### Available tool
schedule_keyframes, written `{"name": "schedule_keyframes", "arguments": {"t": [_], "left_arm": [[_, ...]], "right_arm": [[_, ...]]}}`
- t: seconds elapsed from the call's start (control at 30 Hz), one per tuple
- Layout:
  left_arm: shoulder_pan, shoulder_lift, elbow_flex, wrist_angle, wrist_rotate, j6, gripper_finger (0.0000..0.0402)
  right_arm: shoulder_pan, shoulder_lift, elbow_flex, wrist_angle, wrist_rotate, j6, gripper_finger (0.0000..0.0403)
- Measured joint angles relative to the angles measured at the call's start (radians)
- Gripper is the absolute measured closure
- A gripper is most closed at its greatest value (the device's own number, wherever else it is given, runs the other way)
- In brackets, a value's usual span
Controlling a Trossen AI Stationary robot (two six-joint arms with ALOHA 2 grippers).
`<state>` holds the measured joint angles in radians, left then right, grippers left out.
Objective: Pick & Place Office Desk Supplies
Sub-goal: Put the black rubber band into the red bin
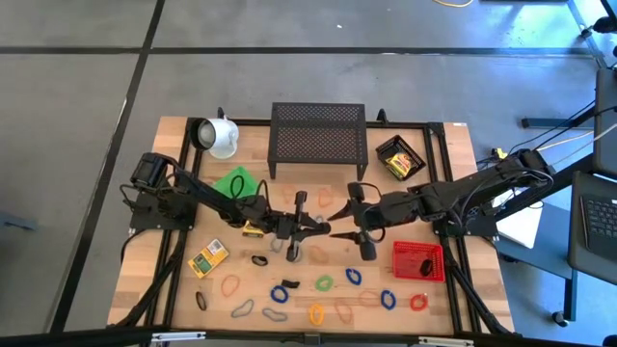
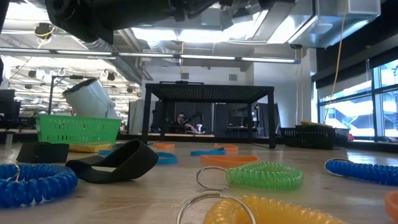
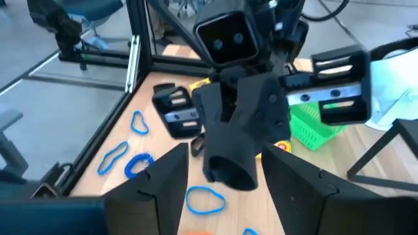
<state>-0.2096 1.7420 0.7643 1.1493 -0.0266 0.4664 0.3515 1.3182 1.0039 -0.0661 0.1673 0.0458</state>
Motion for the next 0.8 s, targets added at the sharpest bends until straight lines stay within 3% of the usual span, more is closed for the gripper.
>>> {"name": "schedule_keyframes", "arguments": {"t": [0.8], "left_arm": [[0.005,0.0,0.033,0.007,-0.001,-0.008,0.0398]], "right_arm": [[0.0,0.054,0.0,0.091,0.026,0.05,0.0223]]}}
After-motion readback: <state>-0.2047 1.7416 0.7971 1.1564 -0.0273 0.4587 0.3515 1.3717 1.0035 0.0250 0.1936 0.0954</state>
